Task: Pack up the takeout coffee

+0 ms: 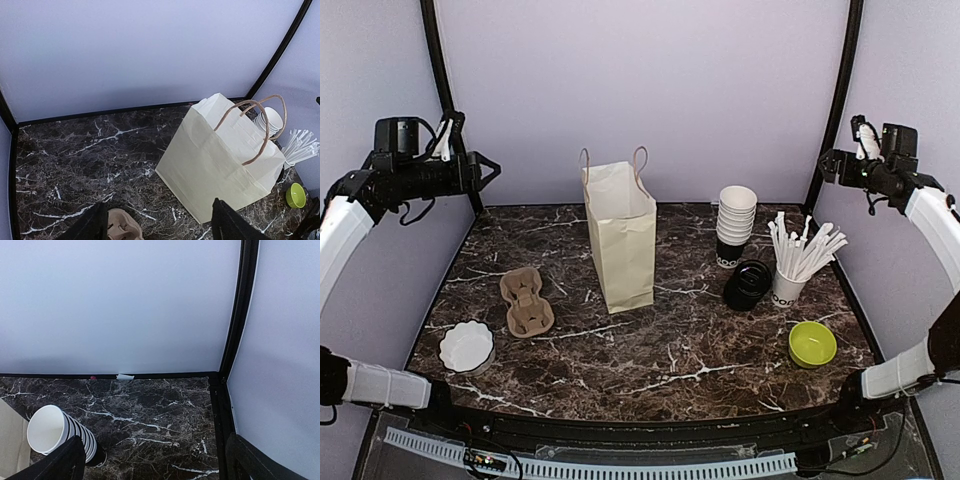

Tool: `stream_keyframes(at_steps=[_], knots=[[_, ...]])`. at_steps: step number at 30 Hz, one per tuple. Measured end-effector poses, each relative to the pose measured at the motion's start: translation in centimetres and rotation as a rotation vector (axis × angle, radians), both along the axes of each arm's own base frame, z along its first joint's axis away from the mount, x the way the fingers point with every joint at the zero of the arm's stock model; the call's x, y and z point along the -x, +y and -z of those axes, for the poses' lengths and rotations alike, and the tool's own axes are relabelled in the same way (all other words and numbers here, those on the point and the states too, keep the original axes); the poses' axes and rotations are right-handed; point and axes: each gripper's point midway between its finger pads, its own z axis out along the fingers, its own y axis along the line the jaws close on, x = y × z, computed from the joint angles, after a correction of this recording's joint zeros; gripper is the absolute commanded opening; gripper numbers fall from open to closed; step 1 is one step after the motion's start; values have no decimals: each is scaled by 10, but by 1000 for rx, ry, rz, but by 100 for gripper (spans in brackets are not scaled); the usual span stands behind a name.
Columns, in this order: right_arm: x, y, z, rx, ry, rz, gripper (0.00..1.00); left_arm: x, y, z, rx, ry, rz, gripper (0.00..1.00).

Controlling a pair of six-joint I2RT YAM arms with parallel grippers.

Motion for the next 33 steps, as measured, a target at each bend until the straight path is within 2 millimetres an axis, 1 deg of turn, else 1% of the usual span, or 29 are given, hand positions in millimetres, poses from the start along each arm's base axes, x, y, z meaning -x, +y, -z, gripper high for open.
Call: stream_keyframes(at_steps=[4,7,9,14,17,20,23,25,31,33], knots=[[0,1,0,10,-1,-10,99,7,-7,1,19,24,41,73],[0,4,2,25,1,-34,99,19,-19,0,54,39,105,73],[-1,8,7,29,8,-60,99,32,-30,1,84,50,162,73],[-8,17,22,13,41,-125,99,75,-60,0,160,85,316,73],[-12,22,31,-4,64,-157,98,92,-72,-4,190,103,373,73],[-15,26,39,-17,82,-177,99,101,-82,-1,208,142,401,72],[-16,27,42,-24,92,-188,99,100,-97,12,207,208,414,71],[-16,28,41,-25,88,-190,99,93,-108,21,197,262,407,71],[-9,27,46,-18,94,-184,99,50,-151,54,130,396,339,69],[-6,27,48,-16,98,-181,99,39,-161,62,116,420,313,67]])
